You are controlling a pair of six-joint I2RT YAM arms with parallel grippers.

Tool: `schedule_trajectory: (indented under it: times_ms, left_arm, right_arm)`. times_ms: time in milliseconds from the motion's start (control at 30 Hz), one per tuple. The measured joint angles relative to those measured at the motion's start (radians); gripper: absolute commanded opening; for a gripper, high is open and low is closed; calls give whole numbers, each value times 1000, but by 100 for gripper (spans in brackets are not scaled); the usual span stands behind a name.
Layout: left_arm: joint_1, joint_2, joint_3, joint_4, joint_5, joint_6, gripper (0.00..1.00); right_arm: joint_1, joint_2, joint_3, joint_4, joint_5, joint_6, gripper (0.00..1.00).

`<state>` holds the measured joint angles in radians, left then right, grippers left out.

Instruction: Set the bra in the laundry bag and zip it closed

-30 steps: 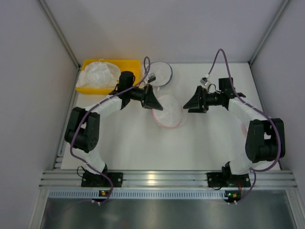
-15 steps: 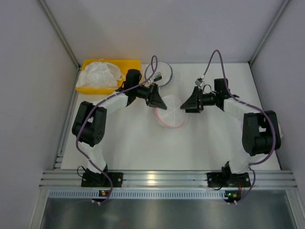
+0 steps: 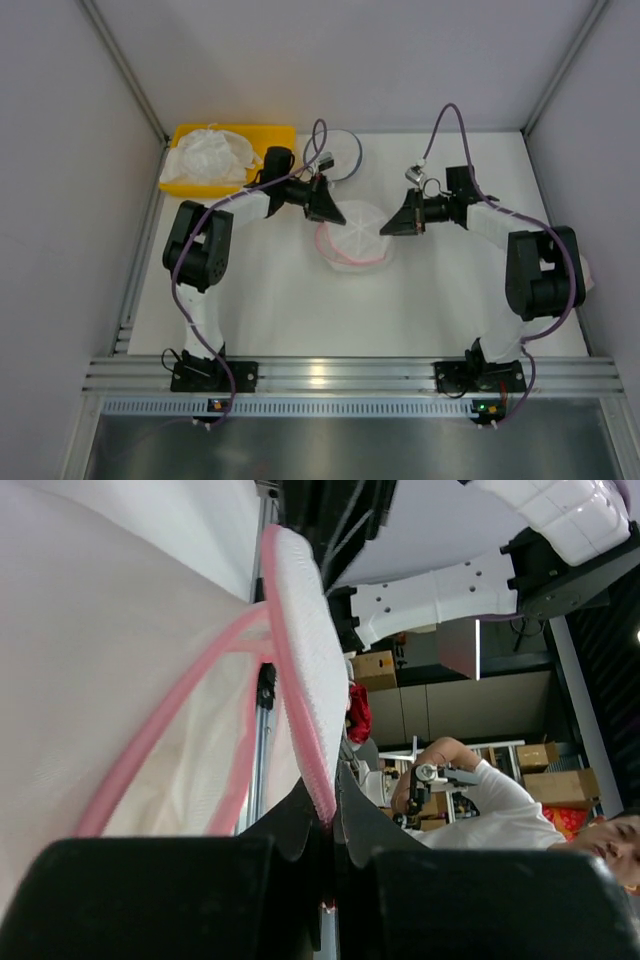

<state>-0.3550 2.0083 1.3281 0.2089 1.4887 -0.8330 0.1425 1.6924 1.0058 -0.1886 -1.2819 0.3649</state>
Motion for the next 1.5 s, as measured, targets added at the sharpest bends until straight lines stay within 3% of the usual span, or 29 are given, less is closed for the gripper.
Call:
schedule_trajectory:
  times_ms: [67, 100, 167, 333, 433, 567, 733, 867, 1067, 1200, 1500]
  left_arm:
    - [18, 17, 5, -2, -14, 1, 9]
    - [26, 25, 10, -2, -21, 2, 19]
    - [40, 30, 22, 0, -48, 8, 28]
    - [127, 20, 37, 6, -148, 47, 68]
    - [164, -20, 53, -130, -243, 175, 69]
    - [161, -91, 155, -418, -423, 497, 68]
    - [105, -287, 176, -626, -690, 902, 65]
    - [-68, -447, 176, -748, -897, 1252, 66]
    - [-500, -531, 107, -843, -1149, 1647, 64]
    - [-682, -483, 65, -900, -1268, 1809, 58]
    - [-774, -320, 79, -900, -1391, 1973, 50]
  right_arm:
    - [2, 0, 23, -16, 0, -23, 0]
    - [6, 2, 34, -16, 2, -31, 0]
    - [6, 5, 43, -23, 1, -43, 0]
    - [6, 31, 43, -71, -2, -55, 0]
    - [6, 51, 39, -72, 5, -42, 0]
    - [6, 52, 11, -36, 29, 20, 0]
    - [6, 49, -34, 42, 60, 140, 0]
    - [6, 46, -43, 78, 66, 198, 0]
    - [6, 46, -43, 100, 66, 239, 0]
    - [6, 46, -44, 100, 75, 263, 0]
    - [31, 45, -50, 99, 111, 311, 0]
